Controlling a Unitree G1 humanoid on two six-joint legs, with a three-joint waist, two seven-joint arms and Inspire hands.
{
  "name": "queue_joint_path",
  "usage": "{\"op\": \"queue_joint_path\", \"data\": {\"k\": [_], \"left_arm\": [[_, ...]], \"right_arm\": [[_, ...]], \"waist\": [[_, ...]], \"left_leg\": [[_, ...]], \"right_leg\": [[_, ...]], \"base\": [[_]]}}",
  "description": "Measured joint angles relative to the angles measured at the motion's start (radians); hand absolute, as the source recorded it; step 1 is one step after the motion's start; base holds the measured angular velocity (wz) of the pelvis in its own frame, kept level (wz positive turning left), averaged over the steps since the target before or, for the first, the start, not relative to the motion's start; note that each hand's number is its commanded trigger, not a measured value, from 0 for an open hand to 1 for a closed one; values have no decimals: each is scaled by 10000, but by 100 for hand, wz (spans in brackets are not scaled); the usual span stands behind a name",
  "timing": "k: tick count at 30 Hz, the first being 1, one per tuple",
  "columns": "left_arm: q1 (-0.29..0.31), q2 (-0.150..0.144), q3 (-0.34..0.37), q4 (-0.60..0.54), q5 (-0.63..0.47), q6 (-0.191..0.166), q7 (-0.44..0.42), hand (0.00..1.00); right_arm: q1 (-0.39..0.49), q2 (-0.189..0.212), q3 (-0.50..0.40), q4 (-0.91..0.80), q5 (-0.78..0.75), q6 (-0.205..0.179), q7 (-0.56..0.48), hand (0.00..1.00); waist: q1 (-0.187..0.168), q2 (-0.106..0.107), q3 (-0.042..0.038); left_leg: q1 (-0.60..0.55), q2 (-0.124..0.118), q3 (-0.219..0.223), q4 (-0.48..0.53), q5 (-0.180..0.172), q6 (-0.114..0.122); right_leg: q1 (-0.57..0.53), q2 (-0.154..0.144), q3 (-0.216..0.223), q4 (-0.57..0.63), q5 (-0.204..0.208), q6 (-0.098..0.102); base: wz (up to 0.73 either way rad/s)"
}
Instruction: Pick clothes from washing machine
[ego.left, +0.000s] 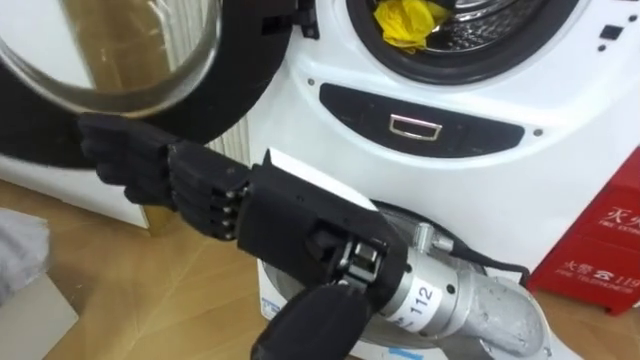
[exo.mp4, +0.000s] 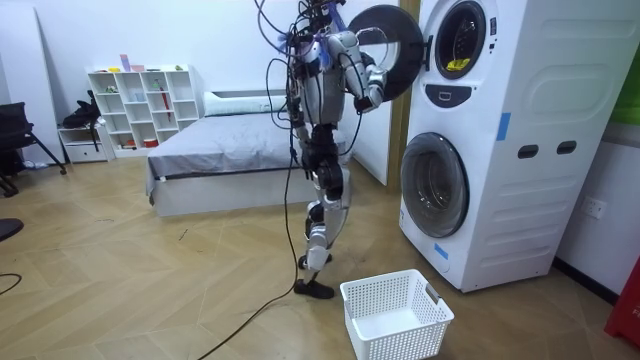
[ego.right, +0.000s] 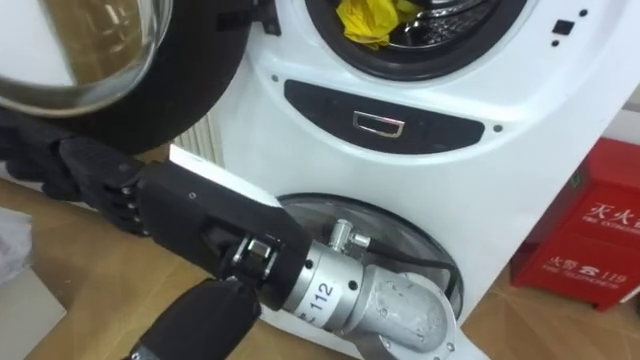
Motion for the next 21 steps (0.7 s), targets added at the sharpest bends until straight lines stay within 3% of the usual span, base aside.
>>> {"op": "queue_joint_path", "data": {"k": [4,6,13,16,21], "left_arm": [[96,-84,25,2,59,-51,73,0],[132,-125,26,17,40,-49,74,0],[458,-520,663,35,100,-64,199,0],[709,-505,1062,37,94,-63,240,0],[830,-507,1119,56,81,-64,243,0]], "right_arm": [[2,-21,-430,-39,-52,-1,-341,0],[1,-3,-710,-147,-297,-13,-599,0],[337,-142,-2186,-1140,-476,-164,-1629,0],[871,-290,-2678,-1358,-697,-416,-1875,0],[1200,-498,-3365,-1353,-870,-416,-2136,0]], "waist": [[-47,128,64],[-149,224,59],[-838,652,-158],[-1119,636,-189],[-1536,618,-191]], "left_leg": [[130,5,165,-70,-30,22],[136,6,177,-62,-107,31],[221,-28,461,-62,-217,188],[381,-31,629,-45,-240,224],[431,-33,685,-16,-258,253]], "right_leg": [[78,-13,43,-3,28,62],[68,-15,109,-2,11,108],[-2,-106,450,114,116,317],[142,-142,560,123,124,335],[151,-138,840,134,108,379]], "base": [[0],[-4],[-10],[-16],[-4]]}}
